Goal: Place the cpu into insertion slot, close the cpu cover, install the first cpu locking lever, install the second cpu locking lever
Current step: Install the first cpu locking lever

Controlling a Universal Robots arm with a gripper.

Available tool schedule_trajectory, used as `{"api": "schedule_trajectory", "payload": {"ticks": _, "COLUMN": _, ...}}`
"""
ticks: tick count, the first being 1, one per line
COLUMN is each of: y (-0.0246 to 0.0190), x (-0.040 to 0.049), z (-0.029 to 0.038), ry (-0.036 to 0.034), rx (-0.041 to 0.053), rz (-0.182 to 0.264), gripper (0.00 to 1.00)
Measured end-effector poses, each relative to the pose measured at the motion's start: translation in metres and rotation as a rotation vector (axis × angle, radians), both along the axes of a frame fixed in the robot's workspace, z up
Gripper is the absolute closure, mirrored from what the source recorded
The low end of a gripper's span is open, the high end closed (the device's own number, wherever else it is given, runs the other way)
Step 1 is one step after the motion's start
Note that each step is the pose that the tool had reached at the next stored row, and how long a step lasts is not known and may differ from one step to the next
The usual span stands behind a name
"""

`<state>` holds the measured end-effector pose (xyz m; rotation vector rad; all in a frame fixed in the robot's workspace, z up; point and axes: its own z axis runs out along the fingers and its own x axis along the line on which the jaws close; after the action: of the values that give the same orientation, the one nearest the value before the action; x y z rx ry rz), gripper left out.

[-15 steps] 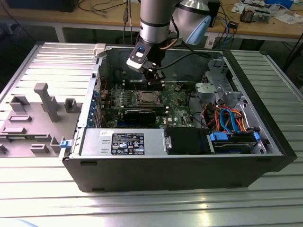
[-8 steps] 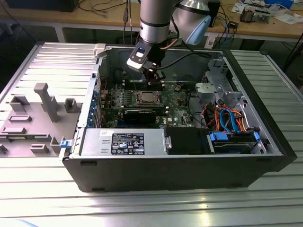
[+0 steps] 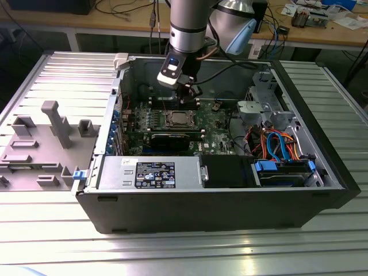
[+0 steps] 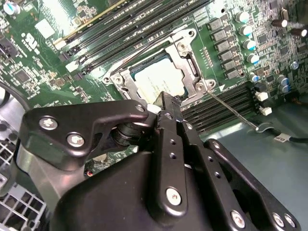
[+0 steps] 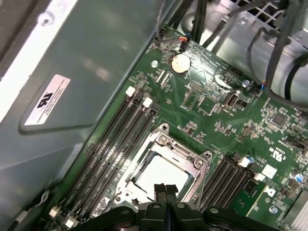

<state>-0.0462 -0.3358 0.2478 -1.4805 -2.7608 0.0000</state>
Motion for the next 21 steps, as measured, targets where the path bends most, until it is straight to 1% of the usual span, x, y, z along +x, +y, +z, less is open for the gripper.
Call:
{"api": "schedule_trajectory", "payload": {"ticks": 3, "y": 0.0, "x": 0.0, "z": 0.0, "ry": 0.0, "rx": 0.0, "rz": 0.038, "gripper": 0.89}}
{"api": "schedule_trajectory", "payload": {"ticks": 5, "y": 0.0, "x": 0.0, "z": 0.0, "ry": 0.0, "rx": 0.0, "rz": 0.054, "gripper": 0.89}}
{"api": "schedule_trajectory", "payload": {"ticks": 21, "y": 0.0, "x": 0.0, "z": 0.0, "ry": 0.0, "rx": 0.0, "rz": 0.062, "gripper": 0.89}}
